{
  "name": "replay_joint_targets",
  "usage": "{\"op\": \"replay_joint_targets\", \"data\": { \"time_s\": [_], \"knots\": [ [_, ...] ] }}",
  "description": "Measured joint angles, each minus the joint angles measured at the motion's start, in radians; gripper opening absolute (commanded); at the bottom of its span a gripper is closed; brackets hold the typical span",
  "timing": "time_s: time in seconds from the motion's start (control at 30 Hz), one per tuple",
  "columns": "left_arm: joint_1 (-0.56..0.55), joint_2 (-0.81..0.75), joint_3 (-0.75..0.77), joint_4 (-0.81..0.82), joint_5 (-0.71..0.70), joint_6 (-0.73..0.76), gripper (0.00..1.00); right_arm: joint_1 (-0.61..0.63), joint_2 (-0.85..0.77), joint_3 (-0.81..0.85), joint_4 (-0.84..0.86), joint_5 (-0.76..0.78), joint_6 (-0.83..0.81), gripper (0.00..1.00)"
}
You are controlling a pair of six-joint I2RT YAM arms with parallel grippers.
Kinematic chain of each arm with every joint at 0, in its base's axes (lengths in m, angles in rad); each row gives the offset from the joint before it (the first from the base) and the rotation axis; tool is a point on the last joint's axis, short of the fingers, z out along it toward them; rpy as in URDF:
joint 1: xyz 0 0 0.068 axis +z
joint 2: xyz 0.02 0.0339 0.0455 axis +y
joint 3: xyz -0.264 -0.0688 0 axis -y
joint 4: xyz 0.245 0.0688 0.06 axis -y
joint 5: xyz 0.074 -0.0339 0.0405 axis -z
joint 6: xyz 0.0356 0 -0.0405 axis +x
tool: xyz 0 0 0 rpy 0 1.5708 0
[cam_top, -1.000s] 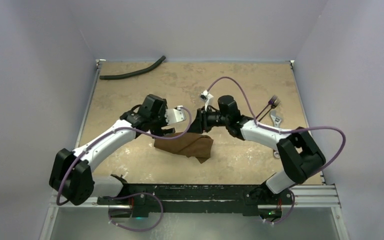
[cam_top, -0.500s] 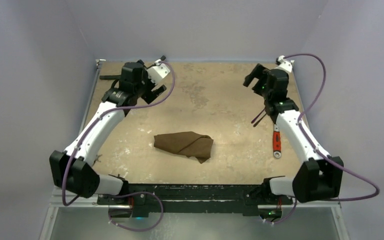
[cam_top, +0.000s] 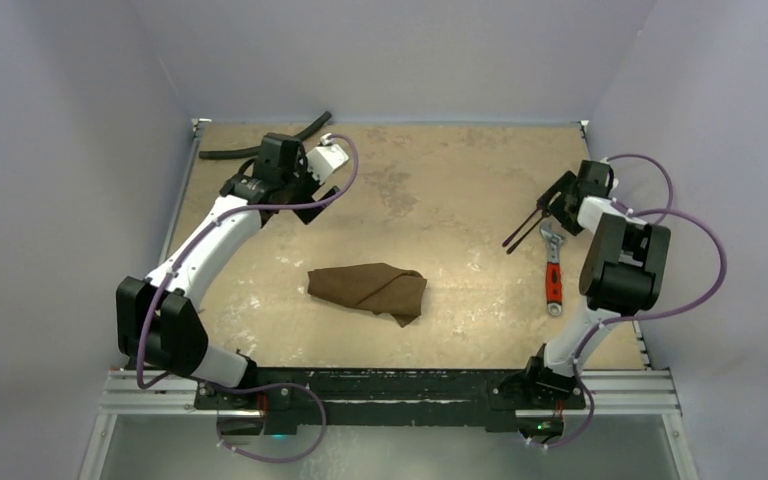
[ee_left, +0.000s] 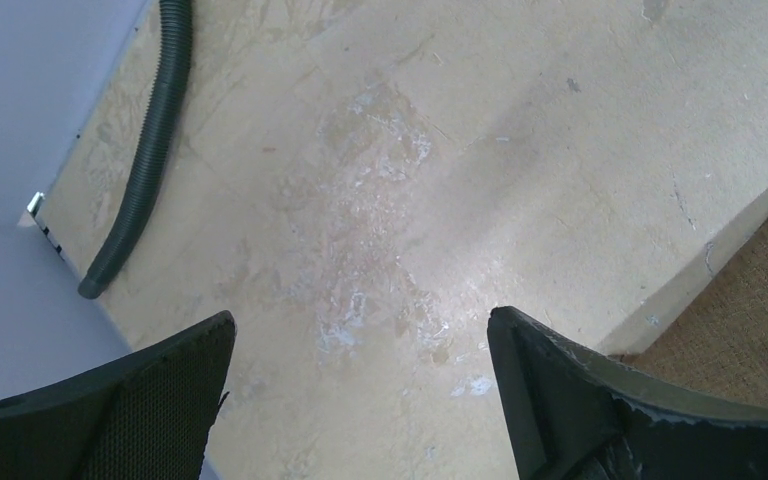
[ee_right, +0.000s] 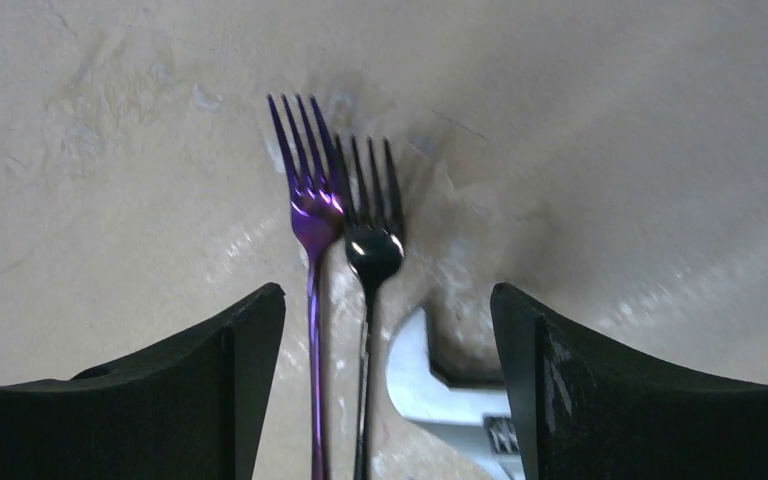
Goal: Fold the napkin into a case and place the utensils inside
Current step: Reset both arms
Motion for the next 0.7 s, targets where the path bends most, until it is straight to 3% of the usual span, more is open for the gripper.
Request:
{"op": "replay_joint_targets", "data": {
  "time_s": [0.33,0.4,0.57,0.7],
  "knots": [
    [0.0,0.056,-0.002,0.002,0.027,0.0,0.88,0.003,0.155,0.134,0.052,-0.042,-0.033,0.65],
    [0.0,0.064,-0.002,-0.002,0.03,0.0,0.87,-0.001,0.172,0.146,0.068,-0.042,-0.041,0.57],
    [0.0,0.072,-0.002,-0.007,0.037,0.0,0.86,-0.007,0.212,0.177,0.103,-0.047,-0.069,0.24],
    [0.0,0.078,0.001,-0.017,0.04,0.0,0.84,-0.009,0.219,0.176,0.111,-0.061,-0.071,0.16]
  ]
}}
